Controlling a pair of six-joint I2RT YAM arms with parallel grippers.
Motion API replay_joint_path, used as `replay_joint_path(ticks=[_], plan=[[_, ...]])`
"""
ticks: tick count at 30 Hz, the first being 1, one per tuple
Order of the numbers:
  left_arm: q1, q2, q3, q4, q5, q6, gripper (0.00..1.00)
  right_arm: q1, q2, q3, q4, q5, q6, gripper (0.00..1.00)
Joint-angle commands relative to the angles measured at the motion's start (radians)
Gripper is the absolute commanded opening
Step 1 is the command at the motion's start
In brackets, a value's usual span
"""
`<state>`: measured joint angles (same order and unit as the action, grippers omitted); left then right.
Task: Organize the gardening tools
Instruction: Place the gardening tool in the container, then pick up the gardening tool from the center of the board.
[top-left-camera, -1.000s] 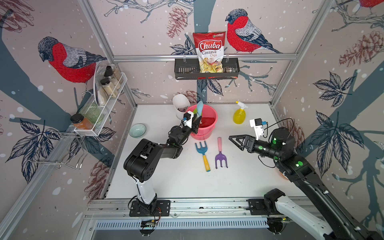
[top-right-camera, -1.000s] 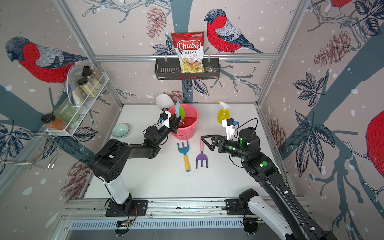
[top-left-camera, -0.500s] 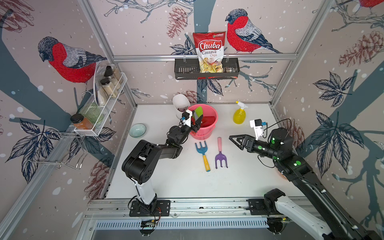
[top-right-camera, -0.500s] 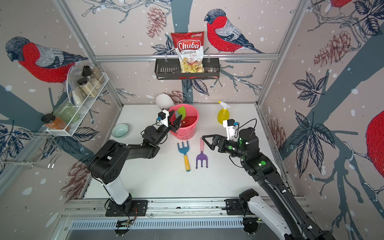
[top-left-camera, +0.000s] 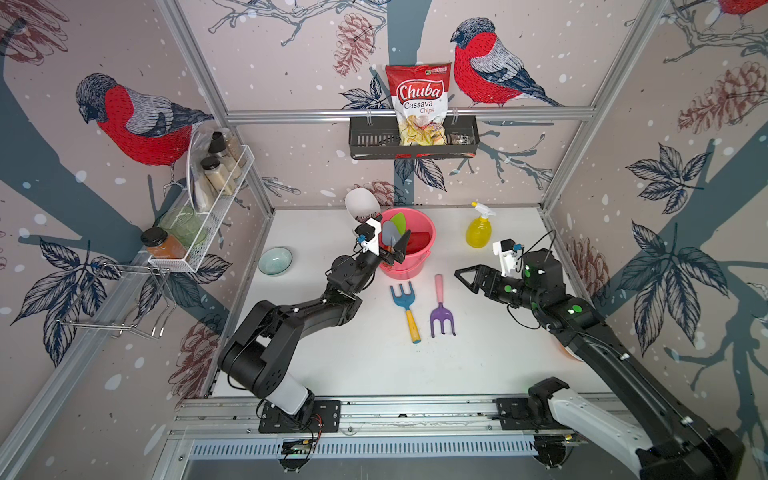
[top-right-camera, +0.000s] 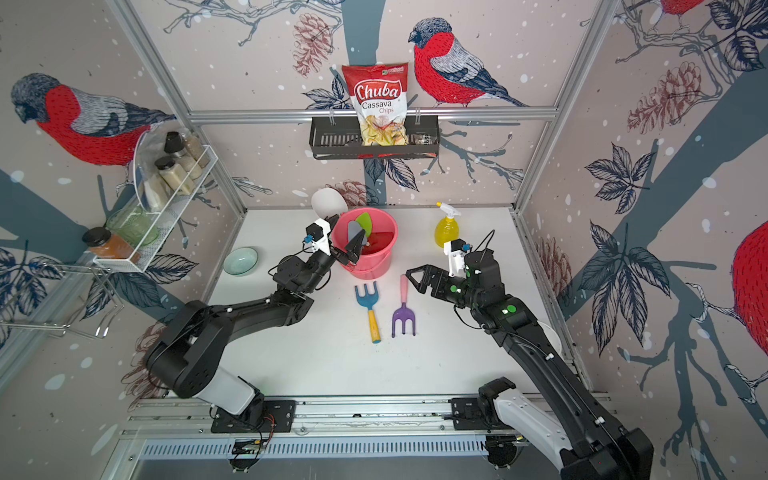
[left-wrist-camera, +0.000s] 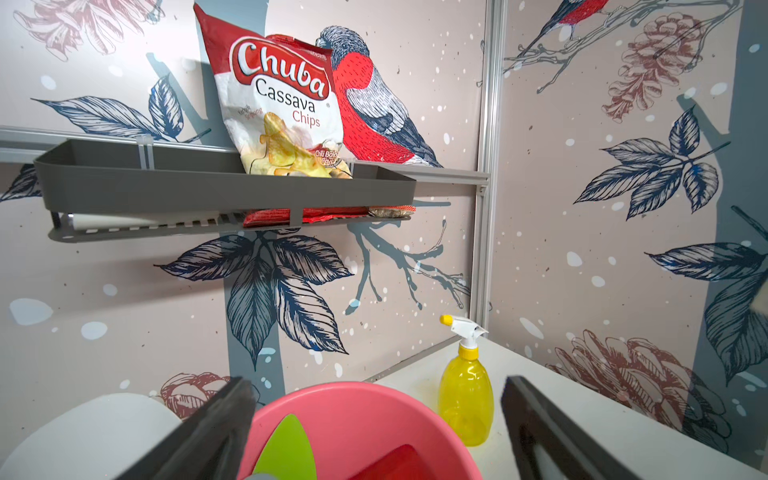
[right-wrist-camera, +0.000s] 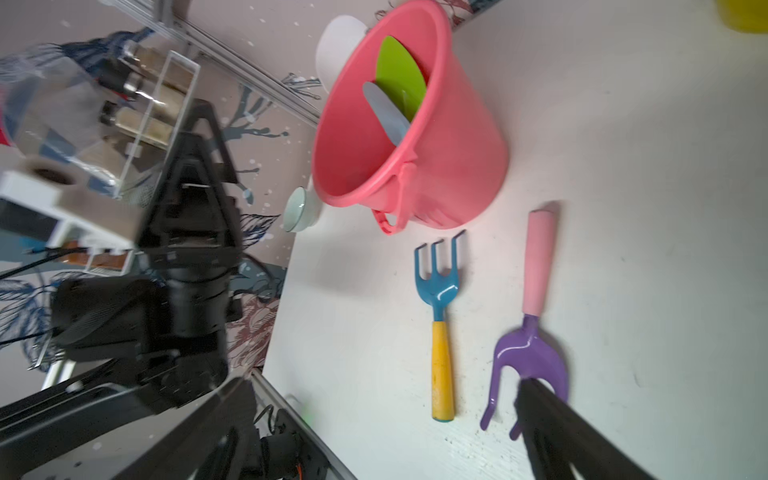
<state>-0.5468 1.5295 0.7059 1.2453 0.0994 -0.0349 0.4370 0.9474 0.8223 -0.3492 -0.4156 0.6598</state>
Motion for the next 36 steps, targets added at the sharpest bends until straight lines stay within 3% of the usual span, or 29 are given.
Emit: replay_joint_path(ticks=[1,8,14,25,36], plan=[[-0.044,-0.088,-0.015,-0.195,-0.098,0.044,0.98,-0.001,0.085,0.017,-0.046,0.090,-0.048,1.00],[-0.085,-0.331,-0.140,-0.434,-0.188,-0.077,0.98,0.045,0.349,0.093,-0.110,0.264,-0.095,0.99],[-0.088,-0.470,-0.219,-0.588,-0.174,-0.167,0.98,0.120,0.571,0.197,-0.128,0.412,-0.088,0.96],[-0.088,-0.592,-0.289,-0.722,-0.140,-0.224,0.97,0.164,0.788,0.300,-0.062,0.488,-0.059,0.84],[-0.088,-0.594,-0.287,-0.736,-0.141,-0.227,0.97,0.182,0.935,0.392,-0.057,0.515,-0.070,0.64]])
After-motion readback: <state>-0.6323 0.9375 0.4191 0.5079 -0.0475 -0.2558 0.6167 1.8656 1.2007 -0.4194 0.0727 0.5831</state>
